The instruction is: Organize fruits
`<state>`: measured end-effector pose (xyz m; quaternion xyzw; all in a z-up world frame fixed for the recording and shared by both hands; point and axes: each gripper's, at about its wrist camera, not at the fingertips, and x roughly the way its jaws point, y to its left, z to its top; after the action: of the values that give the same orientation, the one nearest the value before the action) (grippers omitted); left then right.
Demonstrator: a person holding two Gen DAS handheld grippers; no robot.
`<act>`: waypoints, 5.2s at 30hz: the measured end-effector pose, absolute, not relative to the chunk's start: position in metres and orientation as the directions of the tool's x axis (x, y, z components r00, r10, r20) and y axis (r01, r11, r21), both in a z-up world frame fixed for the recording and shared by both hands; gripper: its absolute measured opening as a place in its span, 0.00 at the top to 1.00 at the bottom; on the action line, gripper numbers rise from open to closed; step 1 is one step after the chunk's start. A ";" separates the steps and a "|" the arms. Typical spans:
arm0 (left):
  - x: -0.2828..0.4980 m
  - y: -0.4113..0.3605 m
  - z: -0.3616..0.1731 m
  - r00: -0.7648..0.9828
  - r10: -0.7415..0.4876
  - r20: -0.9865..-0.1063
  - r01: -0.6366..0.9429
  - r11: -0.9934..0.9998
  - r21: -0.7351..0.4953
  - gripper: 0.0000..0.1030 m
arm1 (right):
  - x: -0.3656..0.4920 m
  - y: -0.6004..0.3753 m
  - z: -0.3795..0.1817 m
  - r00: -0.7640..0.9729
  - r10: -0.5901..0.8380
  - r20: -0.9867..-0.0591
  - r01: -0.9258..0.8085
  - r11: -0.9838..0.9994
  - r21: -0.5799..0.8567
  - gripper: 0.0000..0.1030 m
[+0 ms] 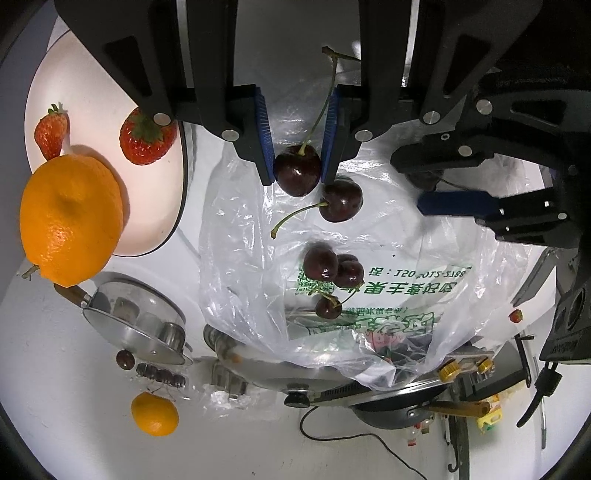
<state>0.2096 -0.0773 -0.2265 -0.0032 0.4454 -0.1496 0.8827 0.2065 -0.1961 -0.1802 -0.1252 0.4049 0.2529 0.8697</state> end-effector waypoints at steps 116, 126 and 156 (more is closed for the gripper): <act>0.213 -0.085 -0.182 0.672 -0.205 -0.711 0.245 0.968 -0.047 0.72 | 0.191 -0.269 -0.126 0.662 0.323 -0.676 -0.448 0.894 -0.011 0.74; 0.217 -0.111 -0.171 0.677 -0.219 -0.703 0.277 0.960 -0.033 0.72 | 0.191 -0.302 -0.125 0.683 0.301 -0.666 -0.405 0.914 -0.002 0.74; 0.225 -0.215 -0.168 0.613 -0.340 -0.713 0.437 0.898 -0.053 0.72 | 0.196 -0.377 -0.151 0.675 0.275 -0.685 -0.331 0.942 0.052 0.74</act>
<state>0.2246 -0.2151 -0.1678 0.0631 0.3828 -0.2168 0.8958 0.1965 -0.3772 -0.1509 -0.0380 0.3678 0.1657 0.9142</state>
